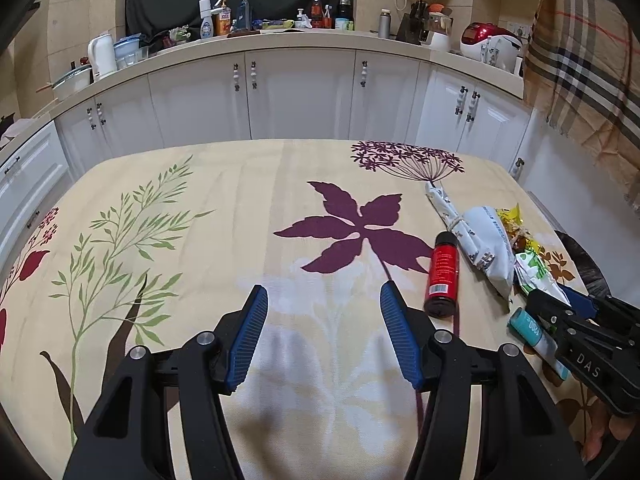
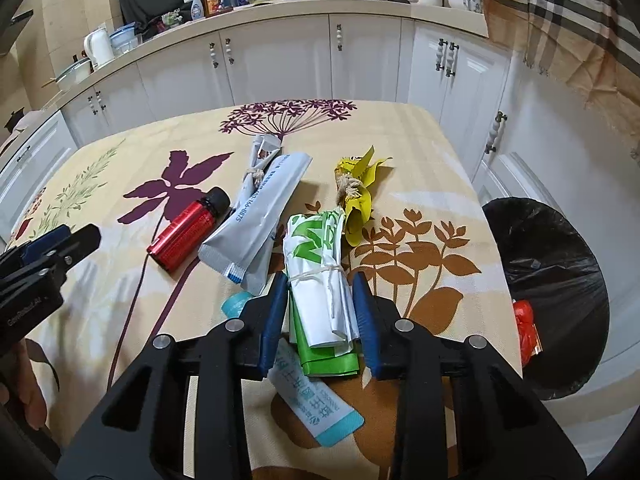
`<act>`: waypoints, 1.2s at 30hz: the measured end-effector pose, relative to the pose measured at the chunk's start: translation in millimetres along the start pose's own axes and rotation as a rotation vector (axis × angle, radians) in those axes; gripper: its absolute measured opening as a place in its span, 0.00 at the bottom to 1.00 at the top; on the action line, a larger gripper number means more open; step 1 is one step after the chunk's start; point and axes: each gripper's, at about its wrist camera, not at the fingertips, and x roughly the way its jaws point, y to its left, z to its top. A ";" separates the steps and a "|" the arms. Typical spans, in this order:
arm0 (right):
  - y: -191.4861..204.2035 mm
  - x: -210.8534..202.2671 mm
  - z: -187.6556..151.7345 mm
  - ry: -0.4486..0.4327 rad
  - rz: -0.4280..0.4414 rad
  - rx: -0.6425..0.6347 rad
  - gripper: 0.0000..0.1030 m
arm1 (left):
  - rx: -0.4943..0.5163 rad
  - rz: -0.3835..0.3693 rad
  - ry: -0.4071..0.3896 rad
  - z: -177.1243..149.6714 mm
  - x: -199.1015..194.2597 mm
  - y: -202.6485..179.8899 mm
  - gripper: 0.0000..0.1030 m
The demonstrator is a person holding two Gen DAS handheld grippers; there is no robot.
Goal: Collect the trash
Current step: 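Grasp the light-blue printed tube with the left gripper while the right holds the bundle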
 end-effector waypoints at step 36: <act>-125.2 -67.4 -53.1 -0.129 -0.127 0.200 0.31 | 0.236 -0.081 0.114 -29.4 17.6 -151.3 0.59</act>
